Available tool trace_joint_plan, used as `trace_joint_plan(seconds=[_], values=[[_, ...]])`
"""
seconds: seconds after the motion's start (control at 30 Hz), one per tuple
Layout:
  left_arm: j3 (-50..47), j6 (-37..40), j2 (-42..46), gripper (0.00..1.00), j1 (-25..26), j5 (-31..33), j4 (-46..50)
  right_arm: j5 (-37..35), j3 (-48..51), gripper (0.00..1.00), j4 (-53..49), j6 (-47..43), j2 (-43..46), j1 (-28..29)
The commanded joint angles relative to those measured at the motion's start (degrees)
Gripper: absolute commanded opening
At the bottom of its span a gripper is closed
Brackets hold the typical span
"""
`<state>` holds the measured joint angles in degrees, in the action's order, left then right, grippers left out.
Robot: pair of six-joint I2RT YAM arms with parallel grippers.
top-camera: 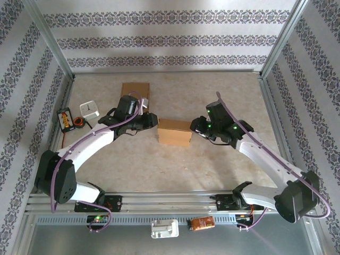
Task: Fold the paper box
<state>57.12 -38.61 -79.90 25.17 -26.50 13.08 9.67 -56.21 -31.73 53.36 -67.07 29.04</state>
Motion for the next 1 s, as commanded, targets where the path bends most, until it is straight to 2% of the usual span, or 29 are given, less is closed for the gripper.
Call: trace_joint_plan(seconds=[0.0, 0.13, 0.27, 0.33, 0.47, 0.53, 0.67, 0.77, 0.9, 0.97], values=[[1.0, 3.3, 2.6, 0.40, 0.7, 1.7, 0.4, -3.6, -2.2, 0.44, -1.9, -1.5, 1.8, 0.0], [1.6, 4.0, 0.2, 0.58, 0.7, -0.7, -0.3, 1.3, -2.0, 0.50, 1.0, -1.7, -2.4, -0.3], [1.3, 4.7, -2.8, 0.61, 0.9, -3.8, -1.5, 1.6, -2.2, 0.50, 1.1, -3.5, -6.4, 0.4], [1.2, 6.1, -4.1, 0.57, 1.5, -3.0, 0.1, 0.2, -1.3, 0.48, 0.6, -4.6, -7.7, 0.8], [-1.1, 7.5, -5.5, 0.37, 2.8, -2.7, 1.2, -1.5, 2.3, 0.39, 0.5, -5.8, -8.5, 1.5], [-2.4, 7.7, -4.9, 0.32, 3.3, -2.9, 1.3, -1.4, 3.4, 0.34, 0.4, -6.2, -7.8, 1.8], [-3.7, 7.6, -0.2, 0.29, 4.9, -4.0, 6.5, 0.7, 4.5, 0.32, -4.4, -7.3, -3.3, 3.4], [-7.1, 5.0, 8.2, 0.32, 8.8, -0.5, 11.3, 0.2, 7.3, 0.34, -12.3, -5.2, 5.2, 6.7], [-12.8, -2.6, 20.5, 0.51, 12.4, 3.5, 12.1, 1.4, 8.9, 0.40, -21.0, -0.5, 17.6, 7.9], [-14.4, -4.3, 23.4, 0.55, 12.8, 4.8, 11.8, 2.3, 10.0, 0.47, -20.5, 0.5, 20.7, 7.7]])
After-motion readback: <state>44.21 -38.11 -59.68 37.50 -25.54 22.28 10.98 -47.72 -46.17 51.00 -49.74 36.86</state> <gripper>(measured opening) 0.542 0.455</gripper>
